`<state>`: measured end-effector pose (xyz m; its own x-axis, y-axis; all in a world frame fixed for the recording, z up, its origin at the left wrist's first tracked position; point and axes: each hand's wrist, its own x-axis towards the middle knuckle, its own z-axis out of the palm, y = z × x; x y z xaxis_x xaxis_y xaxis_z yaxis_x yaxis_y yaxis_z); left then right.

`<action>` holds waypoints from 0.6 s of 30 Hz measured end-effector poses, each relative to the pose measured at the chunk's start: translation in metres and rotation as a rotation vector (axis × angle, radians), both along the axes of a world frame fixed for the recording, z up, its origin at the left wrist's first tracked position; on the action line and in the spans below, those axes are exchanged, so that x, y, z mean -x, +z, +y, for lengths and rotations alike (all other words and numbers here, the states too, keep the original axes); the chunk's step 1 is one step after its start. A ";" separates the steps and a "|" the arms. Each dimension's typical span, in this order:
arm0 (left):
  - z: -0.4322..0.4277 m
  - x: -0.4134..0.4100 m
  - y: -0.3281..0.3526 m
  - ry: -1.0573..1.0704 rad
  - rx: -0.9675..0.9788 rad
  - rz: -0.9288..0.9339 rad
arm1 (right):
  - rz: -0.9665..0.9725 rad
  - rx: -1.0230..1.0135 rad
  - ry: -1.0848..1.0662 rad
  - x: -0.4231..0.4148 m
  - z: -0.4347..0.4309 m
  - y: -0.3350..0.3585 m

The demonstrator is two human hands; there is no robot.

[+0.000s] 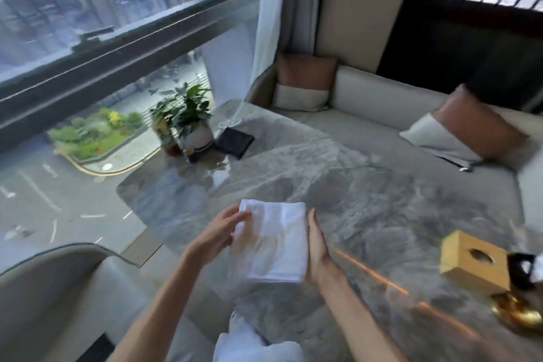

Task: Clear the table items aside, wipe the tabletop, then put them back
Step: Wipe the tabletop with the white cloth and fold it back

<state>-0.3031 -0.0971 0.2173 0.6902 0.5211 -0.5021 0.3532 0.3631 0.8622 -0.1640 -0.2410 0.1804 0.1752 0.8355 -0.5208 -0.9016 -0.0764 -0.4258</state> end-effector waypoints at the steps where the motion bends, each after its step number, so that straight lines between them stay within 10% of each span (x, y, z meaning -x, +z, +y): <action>1: 0.004 -0.007 0.003 -0.029 -0.002 0.004 | 0.011 -0.008 0.006 -0.008 -0.004 0.003; 12: 0.090 -0.027 -0.002 -0.296 0.015 0.004 | -0.572 0.200 0.328 -0.069 0.045 0.016; 18: 0.201 -0.017 -0.015 -0.314 0.107 0.047 | -0.502 0.258 0.463 -0.071 0.150 0.010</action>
<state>-0.2860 0.1044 0.2019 0.7834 0.2293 -0.5777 0.5007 0.3179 0.8051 -0.0926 -0.0913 0.1900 0.1037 0.7432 -0.6610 -0.4532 -0.5563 -0.6965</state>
